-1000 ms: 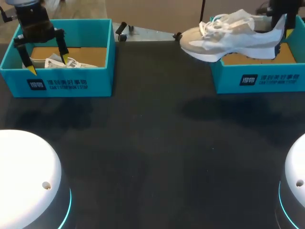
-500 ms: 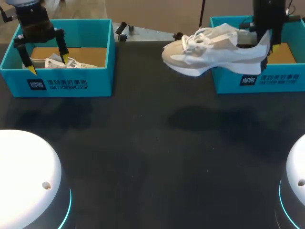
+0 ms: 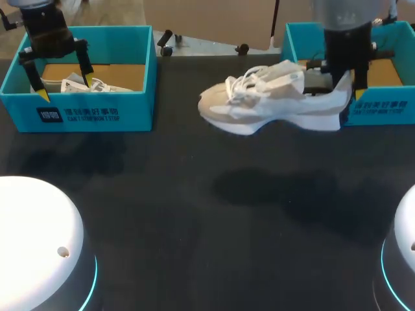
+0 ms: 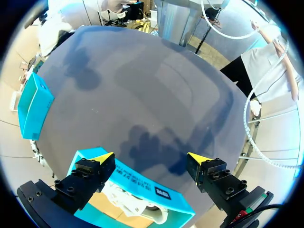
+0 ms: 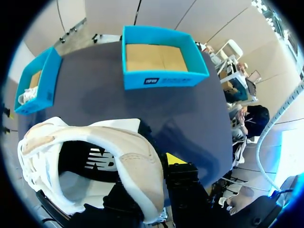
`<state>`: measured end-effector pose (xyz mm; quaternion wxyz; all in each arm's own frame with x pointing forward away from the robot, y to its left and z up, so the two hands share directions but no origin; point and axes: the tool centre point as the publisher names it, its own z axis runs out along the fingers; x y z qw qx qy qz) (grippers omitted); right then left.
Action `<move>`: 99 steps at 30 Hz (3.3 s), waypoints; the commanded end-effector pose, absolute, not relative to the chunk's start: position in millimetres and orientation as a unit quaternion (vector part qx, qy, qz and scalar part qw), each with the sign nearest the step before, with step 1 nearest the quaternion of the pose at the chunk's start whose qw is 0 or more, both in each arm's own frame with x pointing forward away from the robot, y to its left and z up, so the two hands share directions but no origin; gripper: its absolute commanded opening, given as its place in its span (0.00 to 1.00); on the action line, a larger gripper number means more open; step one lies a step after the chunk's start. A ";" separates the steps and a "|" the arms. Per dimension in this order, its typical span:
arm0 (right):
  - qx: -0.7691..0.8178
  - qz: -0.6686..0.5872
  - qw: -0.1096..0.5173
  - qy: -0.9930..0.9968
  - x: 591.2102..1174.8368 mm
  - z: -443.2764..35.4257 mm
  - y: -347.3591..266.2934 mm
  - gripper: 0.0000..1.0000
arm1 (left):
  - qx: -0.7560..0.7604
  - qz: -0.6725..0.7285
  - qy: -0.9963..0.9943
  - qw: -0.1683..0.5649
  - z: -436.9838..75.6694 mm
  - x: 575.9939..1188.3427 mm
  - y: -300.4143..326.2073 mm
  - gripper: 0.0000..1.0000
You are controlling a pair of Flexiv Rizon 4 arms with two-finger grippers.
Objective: Take the shoe out of the shoebox, open the shoe tongue, remove and reinsert the insole, then place the shoe into the shoebox
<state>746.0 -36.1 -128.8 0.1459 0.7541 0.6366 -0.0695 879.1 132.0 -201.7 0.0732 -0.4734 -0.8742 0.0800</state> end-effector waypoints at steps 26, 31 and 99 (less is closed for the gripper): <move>0.747 -0.059 0.137 0.648 654.9 -134.3 14.4 0.00 | -0.474 0.079 -0.874 0.073 -202.3 879.1 132.1 1.00; 0.747 -0.059 0.137 0.648 654.9 -134.3 14.4 0.00 | -0.474 0.079 -0.874 0.073 -202.3 879.1 132.1 1.00; 0.739 -0.057 0.115 0.661 702.1 -359.7 41.3 0.00 | -0.474 0.079 -0.874 0.073 -202.3 879.1 132.1 1.00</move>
